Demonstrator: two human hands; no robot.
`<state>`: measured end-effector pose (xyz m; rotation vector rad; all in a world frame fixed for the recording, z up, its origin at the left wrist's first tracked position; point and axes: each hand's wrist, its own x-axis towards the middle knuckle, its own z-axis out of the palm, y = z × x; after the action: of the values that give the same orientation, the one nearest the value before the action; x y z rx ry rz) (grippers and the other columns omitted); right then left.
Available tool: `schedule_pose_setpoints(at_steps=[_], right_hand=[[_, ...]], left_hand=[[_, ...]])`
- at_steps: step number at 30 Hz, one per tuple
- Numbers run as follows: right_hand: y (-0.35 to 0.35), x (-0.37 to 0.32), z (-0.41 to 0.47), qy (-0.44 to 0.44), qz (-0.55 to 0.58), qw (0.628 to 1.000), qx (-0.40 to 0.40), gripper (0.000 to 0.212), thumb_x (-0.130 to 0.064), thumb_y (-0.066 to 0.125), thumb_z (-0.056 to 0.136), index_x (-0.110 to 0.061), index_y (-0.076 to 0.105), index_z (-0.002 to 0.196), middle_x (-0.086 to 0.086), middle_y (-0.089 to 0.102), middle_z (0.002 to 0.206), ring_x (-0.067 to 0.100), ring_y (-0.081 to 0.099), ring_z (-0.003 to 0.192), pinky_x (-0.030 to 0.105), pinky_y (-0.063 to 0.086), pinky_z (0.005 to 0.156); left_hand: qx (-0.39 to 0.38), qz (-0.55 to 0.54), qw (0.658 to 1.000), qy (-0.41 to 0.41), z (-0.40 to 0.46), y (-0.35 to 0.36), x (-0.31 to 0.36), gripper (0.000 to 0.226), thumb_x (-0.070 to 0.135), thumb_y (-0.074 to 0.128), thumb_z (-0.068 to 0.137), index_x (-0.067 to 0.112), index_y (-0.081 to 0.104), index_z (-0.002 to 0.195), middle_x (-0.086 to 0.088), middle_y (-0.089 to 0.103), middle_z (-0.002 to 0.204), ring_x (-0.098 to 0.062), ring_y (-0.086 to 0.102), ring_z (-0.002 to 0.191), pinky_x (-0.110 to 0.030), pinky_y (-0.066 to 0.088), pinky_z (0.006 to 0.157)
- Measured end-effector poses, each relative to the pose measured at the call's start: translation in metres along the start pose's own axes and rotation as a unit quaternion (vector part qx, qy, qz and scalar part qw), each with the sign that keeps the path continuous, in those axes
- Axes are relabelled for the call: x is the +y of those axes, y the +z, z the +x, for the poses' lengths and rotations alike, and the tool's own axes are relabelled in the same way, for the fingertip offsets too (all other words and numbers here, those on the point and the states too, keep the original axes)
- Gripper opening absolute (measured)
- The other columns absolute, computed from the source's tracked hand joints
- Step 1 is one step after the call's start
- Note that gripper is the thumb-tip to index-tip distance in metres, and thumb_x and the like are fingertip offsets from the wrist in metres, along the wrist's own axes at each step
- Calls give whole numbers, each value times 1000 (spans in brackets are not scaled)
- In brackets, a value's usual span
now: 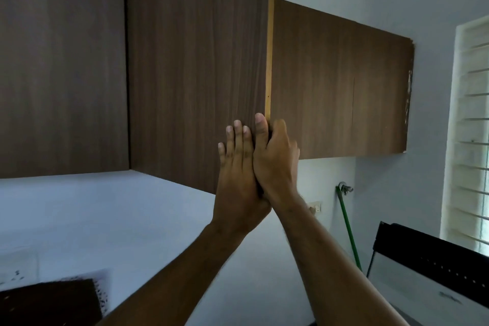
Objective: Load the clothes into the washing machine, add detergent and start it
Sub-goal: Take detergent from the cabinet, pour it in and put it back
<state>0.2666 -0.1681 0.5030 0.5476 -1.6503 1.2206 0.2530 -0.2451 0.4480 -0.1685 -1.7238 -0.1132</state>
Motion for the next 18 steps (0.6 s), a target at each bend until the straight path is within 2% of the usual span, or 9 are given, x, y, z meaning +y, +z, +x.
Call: schedule_pose_setpoints(at_steps=[2,4,8,12,15,16,18], right_hand=[[2,-21,-12,-17,6,1000,6,34,-49,40,99,-20,52,88,-16,52,66,6,54,56,13,40,59],[3,-40,-23,-33,16,999,9,32,-48,41,99,-20,51,87,-16,51,65,5,53,54,11,39,57],[4,-69,-35,-24,65,998,4,33,-47,48,99,-20,49,81,-12,49,62,6,50,53,16,43,56],[6,-90,-37,-14,147,987,-63,25,-40,56,97,-22,46,82,-10,49,66,2,49,56,12,43,56],[9,-105,-37,-10,219,970,-105,13,-29,56,98,-21,46,96,-12,51,75,-4,52,64,11,45,61],[12,-110,-37,-6,244,962,-121,14,-27,54,99,-17,47,106,-11,53,80,-4,56,69,12,47,64],[19,-120,-39,5,274,949,-159,32,-28,51,99,-10,45,125,-8,58,89,0,64,81,17,52,70]], left_hand=[[10,-30,999,-5,-5,-22,-7,83,67,23,98,7,21,155,-9,12,164,-22,7,153,-43,12,124],[8,-78,997,0,-11,-46,-12,81,62,33,99,5,19,155,-10,12,164,-23,8,153,-47,19,123],[2,-164,986,11,-13,-93,-22,89,44,68,89,-1,24,152,-16,21,161,-27,16,152,-53,30,117],[-12,-266,962,-59,-16,-127,-35,97,36,81,80,5,26,154,-5,27,162,-16,19,151,-46,32,118],[-13,-282,956,-77,-16,-142,-41,98,31,82,79,7,25,154,-3,27,162,-14,22,150,-43,34,118],[-13,-288,955,-77,-16,-146,-43,98,28,82,79,6,24,155,-3,26,162,-14,22,150,-43,34,118],[-11,-304,950,-76,-17,-154,-49,99,22,82,80,4,21,155,-4,24,163,-17,21,151,-46,34,117]])
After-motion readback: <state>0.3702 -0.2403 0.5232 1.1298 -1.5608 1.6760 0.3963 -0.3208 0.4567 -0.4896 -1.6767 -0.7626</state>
